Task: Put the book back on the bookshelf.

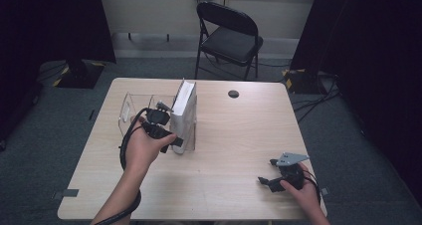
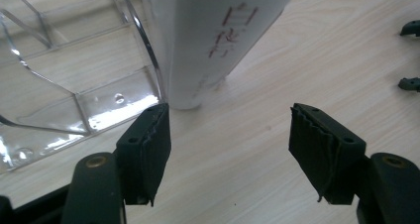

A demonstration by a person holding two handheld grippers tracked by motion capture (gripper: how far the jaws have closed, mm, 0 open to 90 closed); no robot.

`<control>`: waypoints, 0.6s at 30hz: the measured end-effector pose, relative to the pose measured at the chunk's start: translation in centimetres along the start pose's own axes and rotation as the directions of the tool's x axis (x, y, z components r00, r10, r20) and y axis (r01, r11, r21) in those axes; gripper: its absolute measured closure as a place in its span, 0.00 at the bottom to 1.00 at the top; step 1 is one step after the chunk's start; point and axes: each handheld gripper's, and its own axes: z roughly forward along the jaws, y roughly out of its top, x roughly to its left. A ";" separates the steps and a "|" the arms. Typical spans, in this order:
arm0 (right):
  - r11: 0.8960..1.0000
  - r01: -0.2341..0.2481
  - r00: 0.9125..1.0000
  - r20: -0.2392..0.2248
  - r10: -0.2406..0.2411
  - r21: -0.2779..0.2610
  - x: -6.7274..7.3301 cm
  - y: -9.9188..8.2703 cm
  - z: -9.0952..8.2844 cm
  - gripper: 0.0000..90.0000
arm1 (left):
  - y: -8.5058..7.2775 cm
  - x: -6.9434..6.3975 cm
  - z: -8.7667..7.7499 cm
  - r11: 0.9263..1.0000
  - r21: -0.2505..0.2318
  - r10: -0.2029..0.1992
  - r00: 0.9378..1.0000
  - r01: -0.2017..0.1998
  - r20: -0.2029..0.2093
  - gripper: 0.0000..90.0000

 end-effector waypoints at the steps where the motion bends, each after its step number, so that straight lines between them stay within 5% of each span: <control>1: 1.000 0.001 1.000 0.001 -0.001 0.000 0.0 0.0 0.0 0.15 | -0.1 0.0 0.2 1.000 0.002 0.001 1.000 -0.001 -0.002 0.36; 18: 1.000 0.004 1.000 -0.002 -0.004 0.002 0.0 0.0 0.0 0.15 | -1.7 -0.1 1.8 1.000 0.008 0.024 1.000 -0.024 0.000 0.32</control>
